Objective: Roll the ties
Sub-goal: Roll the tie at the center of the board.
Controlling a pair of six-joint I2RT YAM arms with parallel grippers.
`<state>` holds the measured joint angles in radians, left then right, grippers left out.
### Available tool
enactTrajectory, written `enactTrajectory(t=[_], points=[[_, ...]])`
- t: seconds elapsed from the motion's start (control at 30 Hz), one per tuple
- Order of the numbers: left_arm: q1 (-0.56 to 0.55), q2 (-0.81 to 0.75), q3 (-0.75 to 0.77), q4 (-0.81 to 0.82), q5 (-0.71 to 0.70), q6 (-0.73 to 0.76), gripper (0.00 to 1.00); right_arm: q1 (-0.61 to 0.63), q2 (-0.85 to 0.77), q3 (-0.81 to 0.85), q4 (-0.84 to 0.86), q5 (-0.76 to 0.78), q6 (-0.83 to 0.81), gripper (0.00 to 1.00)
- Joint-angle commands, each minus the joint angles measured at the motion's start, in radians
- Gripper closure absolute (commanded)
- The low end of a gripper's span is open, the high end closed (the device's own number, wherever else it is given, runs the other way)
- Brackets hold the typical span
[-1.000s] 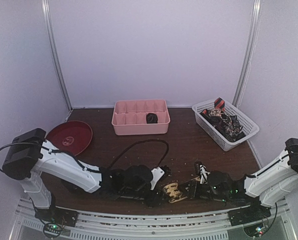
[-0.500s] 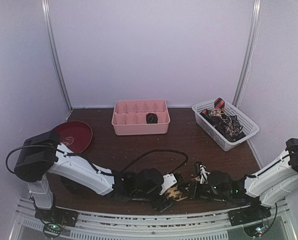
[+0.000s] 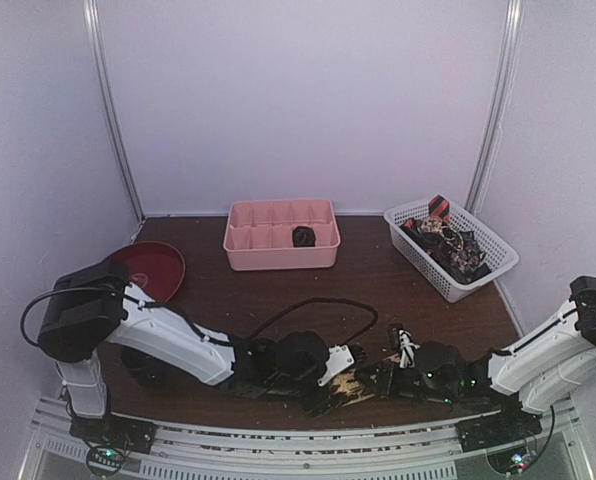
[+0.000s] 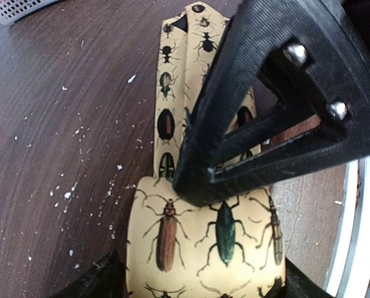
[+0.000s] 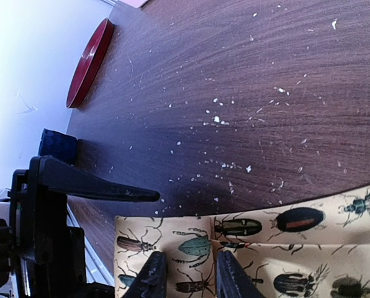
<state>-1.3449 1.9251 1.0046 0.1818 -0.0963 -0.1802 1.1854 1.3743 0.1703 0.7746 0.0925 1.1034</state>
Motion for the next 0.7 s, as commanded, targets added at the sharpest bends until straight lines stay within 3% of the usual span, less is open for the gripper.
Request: enactTrajectory(t=[0.0,0.47,0.67], points=[[0.009,0.020,0.030,0.012,0.066,0.042,0.26,0.010,0.028,0.009,0.004,-0.013,-0.006,0.71],[0.026,0.028,0.009,-0.024,0.131,0.143,0.59,0.010,0.040,0.015,0.045,-0.037,-0.014,0.71],[0.026,0.027,0.005,-0.030,0.147,0.161,0.64,0.010,0.009,-0.015,0.030,-0.015,-0.009,0.70]])
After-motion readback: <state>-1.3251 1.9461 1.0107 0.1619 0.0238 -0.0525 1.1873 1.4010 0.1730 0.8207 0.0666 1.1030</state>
